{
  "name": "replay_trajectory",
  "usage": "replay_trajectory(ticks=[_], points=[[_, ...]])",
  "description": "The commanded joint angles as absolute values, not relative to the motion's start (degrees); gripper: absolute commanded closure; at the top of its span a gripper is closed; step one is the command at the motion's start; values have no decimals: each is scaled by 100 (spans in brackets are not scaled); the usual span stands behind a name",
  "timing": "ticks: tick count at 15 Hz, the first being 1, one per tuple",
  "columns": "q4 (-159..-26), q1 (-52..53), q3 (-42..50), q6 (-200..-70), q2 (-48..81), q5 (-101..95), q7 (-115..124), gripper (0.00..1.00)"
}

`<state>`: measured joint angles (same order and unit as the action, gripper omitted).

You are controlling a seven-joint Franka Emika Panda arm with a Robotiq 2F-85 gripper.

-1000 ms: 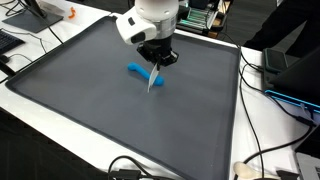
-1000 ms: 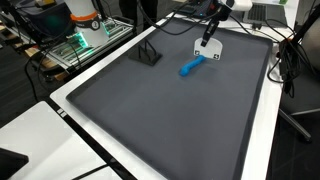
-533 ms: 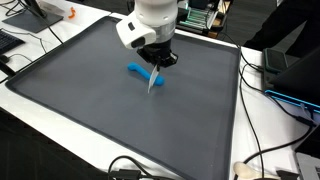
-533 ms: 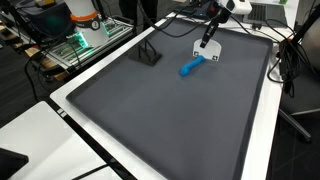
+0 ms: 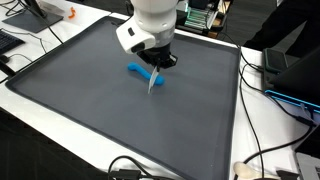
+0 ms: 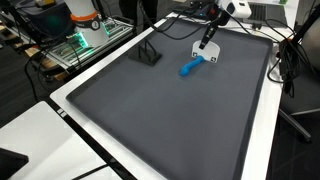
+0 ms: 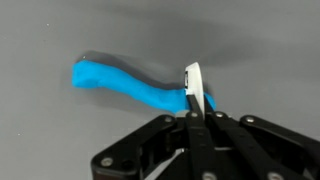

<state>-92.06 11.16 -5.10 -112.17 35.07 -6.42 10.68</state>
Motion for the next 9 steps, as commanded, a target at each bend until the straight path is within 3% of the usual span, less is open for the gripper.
replay_trajectory(ticks=[1, 9], points=[[-9204, 1129, -450, -10985, 3649, -619, 925, 99], [-9335, 1063, -491, -10847, 3570, -499, 778, 99]])
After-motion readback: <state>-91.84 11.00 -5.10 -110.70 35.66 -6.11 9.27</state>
